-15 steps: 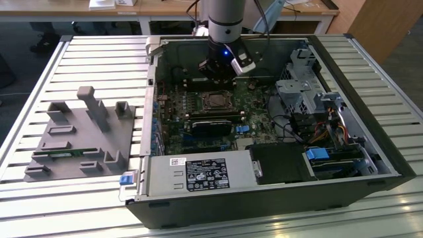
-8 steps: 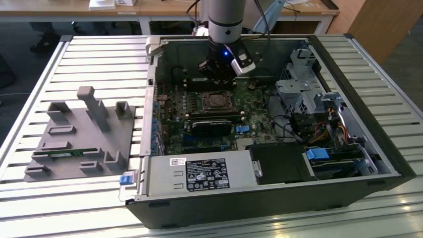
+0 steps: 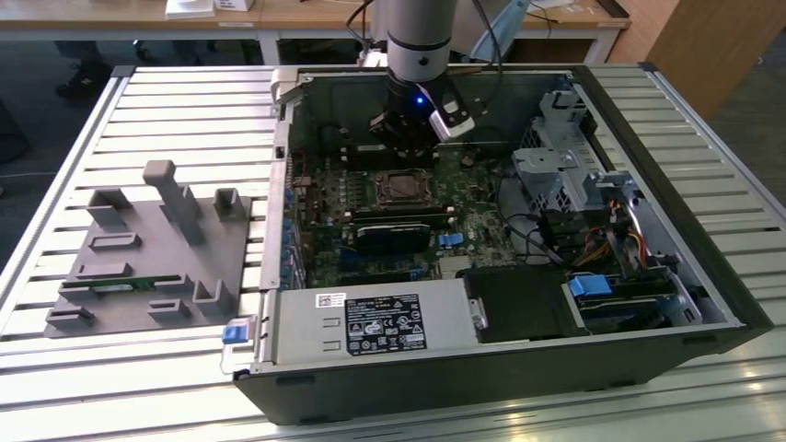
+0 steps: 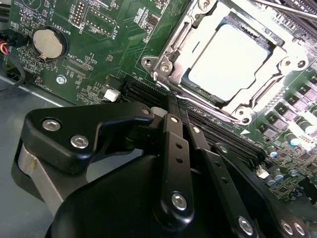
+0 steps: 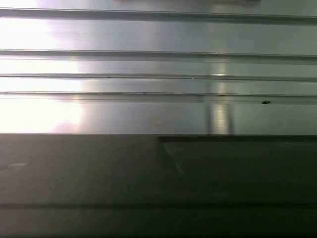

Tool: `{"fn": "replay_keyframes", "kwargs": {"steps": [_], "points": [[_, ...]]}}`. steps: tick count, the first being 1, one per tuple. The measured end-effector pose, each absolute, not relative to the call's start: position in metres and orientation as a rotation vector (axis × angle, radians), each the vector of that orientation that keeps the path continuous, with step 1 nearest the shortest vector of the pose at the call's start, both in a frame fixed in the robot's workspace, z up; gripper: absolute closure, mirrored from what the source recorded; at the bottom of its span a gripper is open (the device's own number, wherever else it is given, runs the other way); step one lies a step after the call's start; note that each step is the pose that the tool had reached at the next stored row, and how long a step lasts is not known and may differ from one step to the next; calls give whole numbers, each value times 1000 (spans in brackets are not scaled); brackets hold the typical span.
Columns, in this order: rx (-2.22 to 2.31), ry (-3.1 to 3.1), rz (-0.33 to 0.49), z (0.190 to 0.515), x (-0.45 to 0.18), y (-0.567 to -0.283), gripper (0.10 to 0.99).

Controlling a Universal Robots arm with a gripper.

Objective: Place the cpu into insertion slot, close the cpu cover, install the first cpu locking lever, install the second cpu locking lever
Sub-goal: 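Install the first cpu locking lever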

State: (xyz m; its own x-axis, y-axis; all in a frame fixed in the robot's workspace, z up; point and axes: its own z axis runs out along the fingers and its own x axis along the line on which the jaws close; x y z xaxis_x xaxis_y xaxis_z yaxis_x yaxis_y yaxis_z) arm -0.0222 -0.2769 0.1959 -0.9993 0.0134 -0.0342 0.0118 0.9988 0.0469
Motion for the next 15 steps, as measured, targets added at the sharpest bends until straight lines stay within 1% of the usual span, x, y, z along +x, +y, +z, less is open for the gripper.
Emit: {"fn": "replay_keyframes", "kwargs": {"steps": [15], "points": [[20,3106,73,213,-32,-277,969]]}}
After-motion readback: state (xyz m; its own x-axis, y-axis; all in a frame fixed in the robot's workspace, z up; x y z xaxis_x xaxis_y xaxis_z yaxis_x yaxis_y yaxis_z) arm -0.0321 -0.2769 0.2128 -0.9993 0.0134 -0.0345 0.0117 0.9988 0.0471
